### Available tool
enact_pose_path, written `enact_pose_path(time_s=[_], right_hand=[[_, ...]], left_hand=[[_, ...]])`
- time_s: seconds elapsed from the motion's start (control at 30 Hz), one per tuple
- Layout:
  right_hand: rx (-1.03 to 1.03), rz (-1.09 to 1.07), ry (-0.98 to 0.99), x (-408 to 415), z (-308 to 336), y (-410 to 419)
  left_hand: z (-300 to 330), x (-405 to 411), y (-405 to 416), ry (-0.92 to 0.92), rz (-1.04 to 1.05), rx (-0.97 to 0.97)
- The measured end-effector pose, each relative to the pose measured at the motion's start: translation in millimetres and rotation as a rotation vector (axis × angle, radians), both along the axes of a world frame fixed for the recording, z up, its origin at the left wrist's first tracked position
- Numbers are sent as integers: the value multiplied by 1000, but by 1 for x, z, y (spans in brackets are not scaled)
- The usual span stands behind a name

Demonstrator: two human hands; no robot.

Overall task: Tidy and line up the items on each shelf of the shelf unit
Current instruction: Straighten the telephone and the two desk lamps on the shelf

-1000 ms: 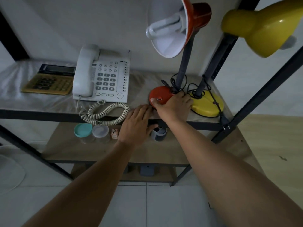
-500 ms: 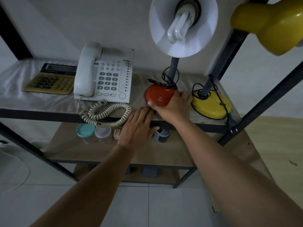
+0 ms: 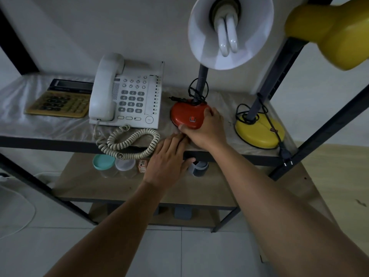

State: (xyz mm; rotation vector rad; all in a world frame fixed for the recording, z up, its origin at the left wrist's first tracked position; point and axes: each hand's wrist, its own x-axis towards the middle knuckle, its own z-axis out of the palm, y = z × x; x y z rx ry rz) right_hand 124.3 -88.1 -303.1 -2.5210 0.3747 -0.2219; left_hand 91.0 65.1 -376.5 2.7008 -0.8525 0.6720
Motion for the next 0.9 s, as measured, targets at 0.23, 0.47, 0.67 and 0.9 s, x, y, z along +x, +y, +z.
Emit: enact_pose_path(time_s=[0.23, 0.47, 0.67, 0.9], right_hand=[[14, -2, 13, 8, 1, 0], [26, 2, 7, 0, -2, -5], [-228, -122, -430, -52, 13, -41], [-263, -283, -236, -90, 32, -120]], left_hand=[[-1, 0, 1, 10, 9, 3], [-1, 0, 0, -14, 14, 9], [6, -7, -3, 15, 34, 1], [15, -14, -22, 9, -55, 35]])
